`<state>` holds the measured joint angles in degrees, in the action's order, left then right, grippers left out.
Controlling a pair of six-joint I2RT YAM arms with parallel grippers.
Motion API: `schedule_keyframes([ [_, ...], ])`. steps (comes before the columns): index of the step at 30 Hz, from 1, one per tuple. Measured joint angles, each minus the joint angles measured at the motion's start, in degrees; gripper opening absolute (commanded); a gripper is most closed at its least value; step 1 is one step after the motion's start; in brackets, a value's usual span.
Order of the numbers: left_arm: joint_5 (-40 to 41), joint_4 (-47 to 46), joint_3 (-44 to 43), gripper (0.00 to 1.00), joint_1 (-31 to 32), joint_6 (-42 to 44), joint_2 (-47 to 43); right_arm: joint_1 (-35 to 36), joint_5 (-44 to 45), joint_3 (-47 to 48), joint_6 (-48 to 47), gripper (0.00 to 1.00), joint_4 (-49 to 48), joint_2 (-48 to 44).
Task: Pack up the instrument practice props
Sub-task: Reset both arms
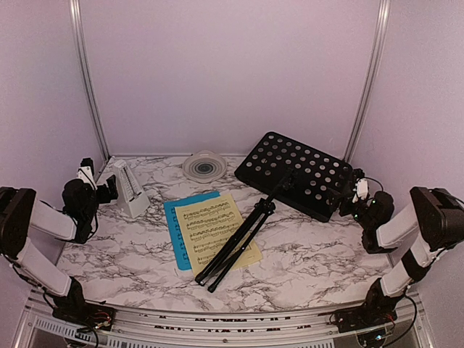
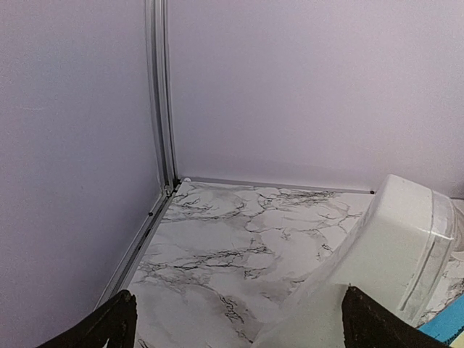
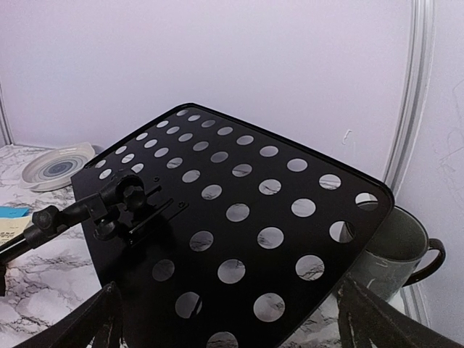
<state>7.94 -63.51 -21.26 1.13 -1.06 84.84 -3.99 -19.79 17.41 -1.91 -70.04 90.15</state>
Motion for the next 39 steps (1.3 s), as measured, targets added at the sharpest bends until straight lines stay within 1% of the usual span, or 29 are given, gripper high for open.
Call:
schedule_keyframes([
  [39,0.00,0.00,0.00,1.00,0.00,0.00,0.00,-0.04,-0.59,0.00,-0.07,1.00,0.00,0.00],
])
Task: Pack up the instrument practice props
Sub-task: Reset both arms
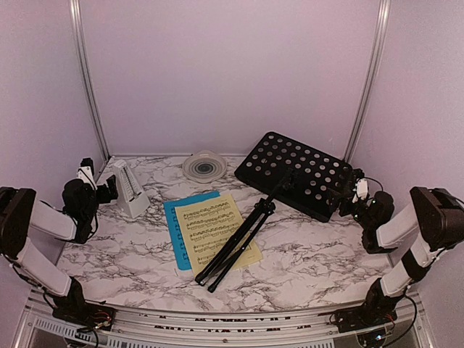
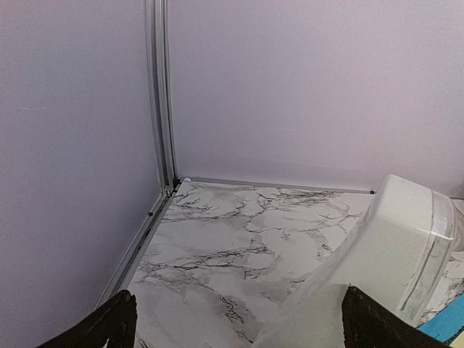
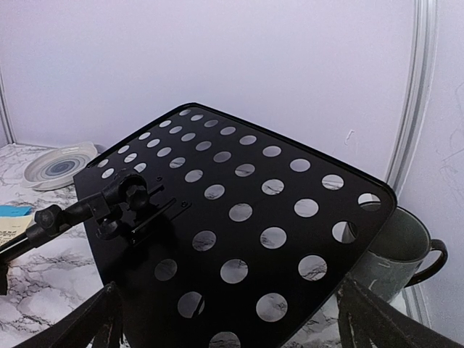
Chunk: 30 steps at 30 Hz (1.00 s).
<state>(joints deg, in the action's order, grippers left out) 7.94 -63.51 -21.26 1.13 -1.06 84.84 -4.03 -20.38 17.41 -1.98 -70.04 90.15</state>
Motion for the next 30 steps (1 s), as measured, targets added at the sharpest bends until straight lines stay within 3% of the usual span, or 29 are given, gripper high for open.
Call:
schedule_keyframes([
  [30,0.00,0.00,0.00,1.00,0.00,0.00,0.00,0.00,3.63,0.02,0.90,1.00,0.26,0.00],
])
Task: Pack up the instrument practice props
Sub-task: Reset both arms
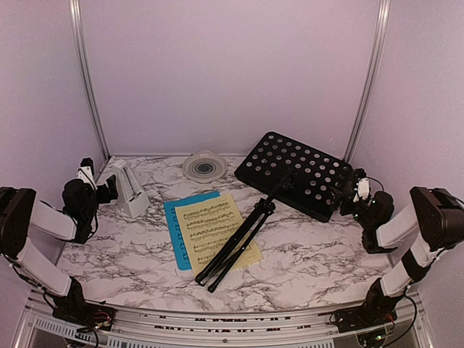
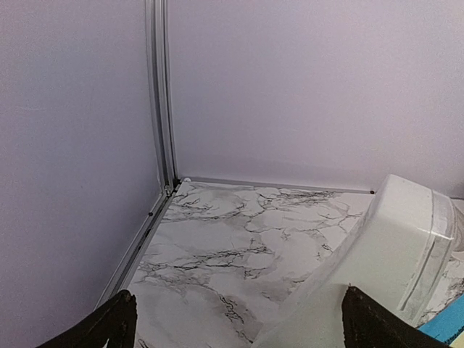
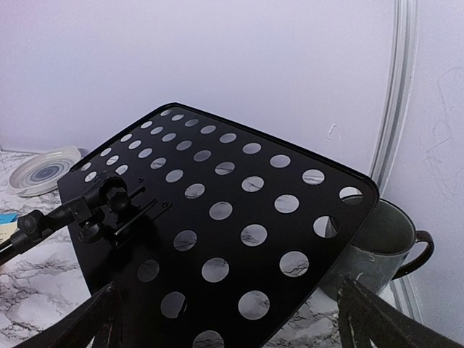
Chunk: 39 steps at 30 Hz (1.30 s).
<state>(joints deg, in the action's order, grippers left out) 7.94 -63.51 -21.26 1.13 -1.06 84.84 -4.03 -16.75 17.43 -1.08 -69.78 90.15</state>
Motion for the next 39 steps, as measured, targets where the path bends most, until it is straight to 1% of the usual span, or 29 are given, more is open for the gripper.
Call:
schedule_keyframes([
  [39,0.00,0.00,0.00,1.00,0.00,0.00,0.00,0.07,3.82,0.02,0.61,1.00,0.44,0.00],
])
